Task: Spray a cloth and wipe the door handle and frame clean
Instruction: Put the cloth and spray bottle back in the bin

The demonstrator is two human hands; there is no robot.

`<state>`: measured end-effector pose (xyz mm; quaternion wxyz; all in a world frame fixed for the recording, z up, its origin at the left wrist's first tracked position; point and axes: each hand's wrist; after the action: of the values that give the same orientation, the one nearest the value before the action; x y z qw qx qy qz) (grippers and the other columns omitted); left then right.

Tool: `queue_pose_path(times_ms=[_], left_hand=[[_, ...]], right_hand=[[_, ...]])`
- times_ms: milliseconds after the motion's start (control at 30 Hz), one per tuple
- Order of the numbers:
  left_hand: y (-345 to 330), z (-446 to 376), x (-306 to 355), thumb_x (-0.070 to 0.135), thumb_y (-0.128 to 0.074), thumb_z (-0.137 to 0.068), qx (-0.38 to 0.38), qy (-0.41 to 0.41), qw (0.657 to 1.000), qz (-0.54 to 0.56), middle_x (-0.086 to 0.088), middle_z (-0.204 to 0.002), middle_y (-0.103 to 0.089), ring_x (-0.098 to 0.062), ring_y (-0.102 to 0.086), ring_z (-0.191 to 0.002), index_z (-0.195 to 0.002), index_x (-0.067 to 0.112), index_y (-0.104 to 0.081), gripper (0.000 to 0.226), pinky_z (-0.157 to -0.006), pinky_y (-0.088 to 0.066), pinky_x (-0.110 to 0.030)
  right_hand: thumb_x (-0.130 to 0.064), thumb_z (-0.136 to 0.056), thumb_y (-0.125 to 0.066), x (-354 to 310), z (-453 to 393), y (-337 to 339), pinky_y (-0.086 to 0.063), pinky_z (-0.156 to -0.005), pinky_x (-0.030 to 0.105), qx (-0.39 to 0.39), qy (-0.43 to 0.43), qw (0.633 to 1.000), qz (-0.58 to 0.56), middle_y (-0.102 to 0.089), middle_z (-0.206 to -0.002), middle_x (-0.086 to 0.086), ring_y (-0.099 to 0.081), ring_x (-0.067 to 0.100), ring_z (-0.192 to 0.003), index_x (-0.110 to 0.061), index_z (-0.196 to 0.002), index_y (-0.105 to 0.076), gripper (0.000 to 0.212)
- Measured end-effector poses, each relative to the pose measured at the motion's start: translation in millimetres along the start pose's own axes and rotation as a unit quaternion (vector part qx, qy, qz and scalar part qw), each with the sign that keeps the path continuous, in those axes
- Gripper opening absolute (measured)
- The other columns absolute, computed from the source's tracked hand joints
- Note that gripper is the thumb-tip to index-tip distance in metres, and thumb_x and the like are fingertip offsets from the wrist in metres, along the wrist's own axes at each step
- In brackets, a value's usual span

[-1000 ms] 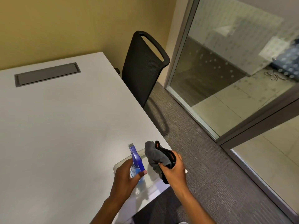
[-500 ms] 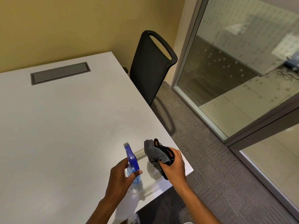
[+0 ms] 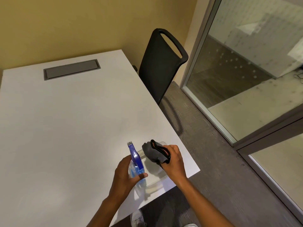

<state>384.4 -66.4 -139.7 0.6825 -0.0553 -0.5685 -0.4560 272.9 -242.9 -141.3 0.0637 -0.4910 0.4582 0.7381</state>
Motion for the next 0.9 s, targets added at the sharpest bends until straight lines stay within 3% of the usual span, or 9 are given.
queue_pose_path(times_ms=[133,233,400,500,633,767,900], left_hand=[[-2,10,-12,0.029,-0.085,-0.075,0.011,0.023,1.000,-0.012,-0.005,-0.160,-0.034,-0.023,-0.043,-0.141,-0.155,0.017,-0.024,0.101,-0.114,-0.040,-0.041],[-4,17,-21,0.025,-0.076,-0.085,-0.007,0.084,0.995,0.056,-0.006,-0.166,-0.023,-0.028,-0.032,-0.149,-0.158,0.021,-0.015,0.095,-0.116,-0.037,-0.046],[-12,23,-22,0.039,-0.032,-0.105,0.006,0.194,0.962,0.194,-0.006,-0.164,-0.027,-0.030,-0.034,-0.149,-0.153,0.029,-0.023,0.049,-0.120,-0.031,-0.048],[-20,21,-20,0.044,-0.024,-0.106,0.015,0.221,0.919,0.326,-0.009,-0.155,-0.041,-0.031,-0.042,-0.143,-0.153,0.019,-0.032,0.054,-0.120,-0.032,-0.048],[-29,11,-14,0.032,-0.041,-0.106,0.034,0.220,0.929,0.295,-0.012,-0.121,-0.060,-0.025,-0.059,-0.108,-0.114,0.013,-0.058,0.026,-0.099,-0.047,-0.040],[-38,2,-16,0.026,-0.047,-0.106,0.077,0.234,0.936,0.253,-0.016,-0.106,-0.065,-0.031,-0.062,-0.099,-0.097,0.011,-0.060,0.022,-0.098,-0.051,-0.045],[-42,-5,-20,0.029,-0.048,-0.105,0.101,0.243,0.933,0.244,-0.007,-0.094,-0.065,-0.023,-0.062,-0.088,-0.083,0.020,-0.059,0.026,-0.091,-0.051,-0.040]], right_hand=[[-0.001,-0.076,-0.077,3,-2,-12,-0.056,-0.091,0.030,-0.020,0.051,0.994,0.098,-0.049,-0.126,0.002,-0.051,0.021,-0.115,-0.020,-0.126,-0.056,0.057],[0.000,-0.072,-0.078,5,0,-19,-0.057,-0.086,0.030,-0.027,0.076,0.981,0.176,-0.049,-0.125,0.004,-0.049,0.021,-0.114,-0.020,-0.122,-0.055,0.058],[-0.003,-0.072,-0.079,7,0,-24,-0.051,-0.080,0.032,-0.054,0.116,0.948,0.292,-0.056,-0.119,0.006,-0.052,0.025,-0.104,-0.019,-0.117,-0.059,0.052],[-0.001,-0.071,-0.078,8,-2,-26,-0.049,-0.074,0.033,-0.062,0.131,0.934,0.325,-0.059,-0.113,0.007,-0.053,0.025,-0.095,-0.019,-0.115,-0.061,0.051],[-0.007,-0.081,-0.071,13,-8,-28,-0.040,-0.083,0.034,-0.118,0.139,0.910,0.374,-0.052,-0.124,0.009,-0.048,0.027,-0.106,-0.020,-0.127,-0.051,0.052],[-0.013,-0.087,-0.068,20,-15,-32,-0.041,-0.092,0.036,-0.179,0.105,0.895,0.395,-0.046,-0.134,0.011,-0.045,0.029,-0.117,-0.018,-0.132,-0.047,0.050],[-0.026,-0.093,-0.060,21,-17,-33,-0.049,-0.094,0.040,-0.203,0.098,0.898,0.377,-0.050,-0.131,0.010,-0.050,0.027,-0.113,-0.016,-0.126,-0.050,0.036]])
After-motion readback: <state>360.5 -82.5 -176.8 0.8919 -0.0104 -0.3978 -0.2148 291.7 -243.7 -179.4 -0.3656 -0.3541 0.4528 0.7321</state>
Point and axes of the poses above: each hand's wrist, its own z-axis away from the middle knuckle, its own y-axis out of the back of the hand, x = y × z
